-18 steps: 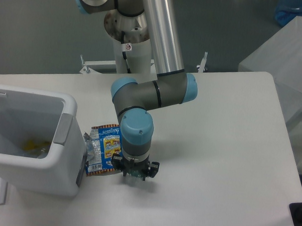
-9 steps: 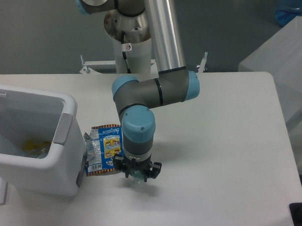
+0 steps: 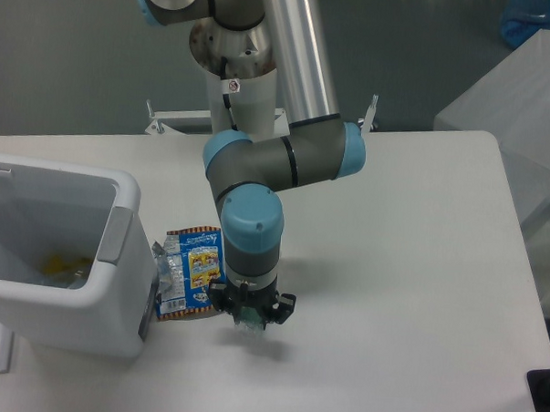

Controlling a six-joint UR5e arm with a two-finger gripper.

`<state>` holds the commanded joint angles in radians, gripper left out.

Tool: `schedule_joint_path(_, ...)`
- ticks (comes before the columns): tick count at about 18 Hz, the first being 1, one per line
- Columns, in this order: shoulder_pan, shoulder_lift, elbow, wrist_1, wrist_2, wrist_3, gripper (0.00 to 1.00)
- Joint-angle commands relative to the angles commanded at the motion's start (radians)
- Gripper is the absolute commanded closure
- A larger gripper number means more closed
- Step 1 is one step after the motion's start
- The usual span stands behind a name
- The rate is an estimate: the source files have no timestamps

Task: Place the trash in the trash can
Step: 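Lower the gripper around the bottle and close on it, then lift the bottle and carry it over the white trash bin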

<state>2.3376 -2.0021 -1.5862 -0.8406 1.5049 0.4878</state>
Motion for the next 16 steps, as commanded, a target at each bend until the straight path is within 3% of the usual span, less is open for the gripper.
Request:
schedule_joint_path(4, 0.048, 0.057, 0.118, 0.002, -0.081, -0.037, 0.5)
schedule_joint_path(8, 0.1, 0.094, 0.261, 0.018, -0.239, -0.233, 0.5)
schedule_joint_path(13, 0.083, 0.134, 0.365, 0.057, -0.275, -0.356, 0.5)
schedule_joint_path(16, 0.037, 0.154, 0.371, 0.057, -0.319, -0.364, 0.5)
